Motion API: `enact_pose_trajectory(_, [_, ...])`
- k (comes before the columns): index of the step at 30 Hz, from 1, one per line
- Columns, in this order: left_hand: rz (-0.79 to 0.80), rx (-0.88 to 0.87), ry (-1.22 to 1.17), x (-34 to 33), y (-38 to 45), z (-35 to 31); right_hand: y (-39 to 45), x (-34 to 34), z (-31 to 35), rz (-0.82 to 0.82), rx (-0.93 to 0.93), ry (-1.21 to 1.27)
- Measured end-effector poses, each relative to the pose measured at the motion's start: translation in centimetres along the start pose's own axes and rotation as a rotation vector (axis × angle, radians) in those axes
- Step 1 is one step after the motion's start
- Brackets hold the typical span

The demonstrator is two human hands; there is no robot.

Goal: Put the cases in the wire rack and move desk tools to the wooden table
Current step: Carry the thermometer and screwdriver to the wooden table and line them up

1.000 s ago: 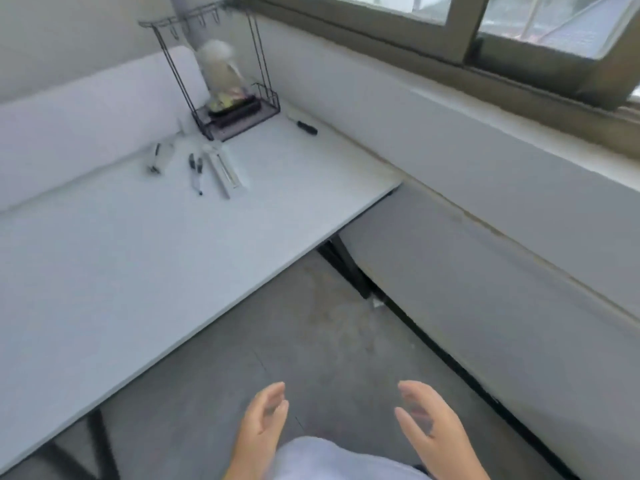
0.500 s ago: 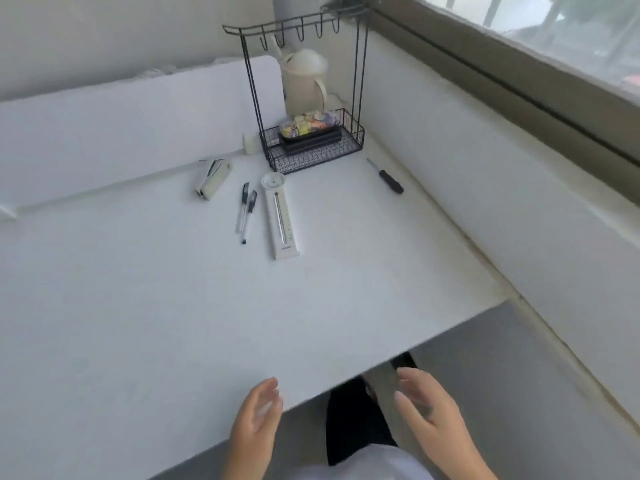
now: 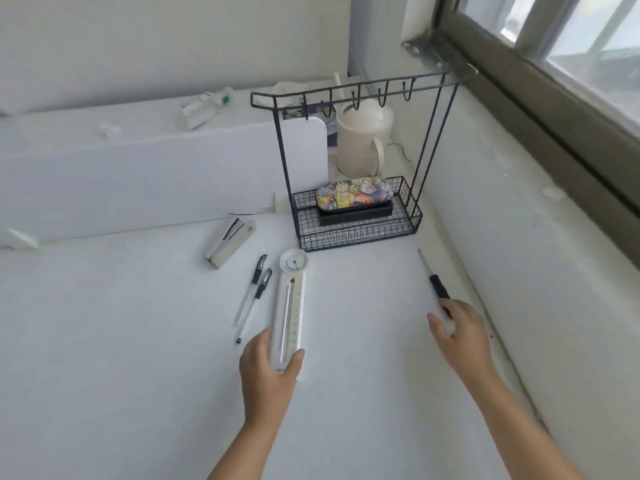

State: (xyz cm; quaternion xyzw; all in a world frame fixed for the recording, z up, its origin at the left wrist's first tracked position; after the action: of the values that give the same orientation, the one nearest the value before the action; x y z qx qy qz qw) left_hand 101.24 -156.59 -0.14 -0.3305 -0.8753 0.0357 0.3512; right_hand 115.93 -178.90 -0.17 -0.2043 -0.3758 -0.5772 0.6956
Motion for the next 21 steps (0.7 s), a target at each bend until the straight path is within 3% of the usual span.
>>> enact_pose_trajectory(5, [0.057, 0.084, 0.487, -2.7, 3.1, -1.5, 4.9, -2.2, -2.3, 0.040, -0.121, -0.201])
enact_pose_trajectory(8, [0.035, 0.120, 0.592, -3.4, 3.7, -1.5, 5.5, -3.1, -2.8, 0.067, -0.180, -0.266])
enact_pose_trajectory(13, [0.109, 0.230, 0.433, -2.1, 4.2, -1.2, 3.9, -3.0, -1.9, 0.100, -0.219, -0.134])
enact_pose_trajectory(21, [0.259, 0.176, 0.034, 2.6, -0.4, 1.2, -5.5, -3.3, 1.0, 0.168, -0.214, 0.069])
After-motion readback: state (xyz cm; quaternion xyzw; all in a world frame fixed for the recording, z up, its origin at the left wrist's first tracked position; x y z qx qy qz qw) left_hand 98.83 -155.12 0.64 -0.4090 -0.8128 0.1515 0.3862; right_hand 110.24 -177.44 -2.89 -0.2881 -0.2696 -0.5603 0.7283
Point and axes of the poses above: each hand's wrist, its own y-axis towards the middle knuckle, its own x-axis out of the back of the hand, z = x × y, the point moved 1 cm from there along y, towards the middle knuckle, and after that the axes turned 8 degrees about x, right-handed, at the moved point
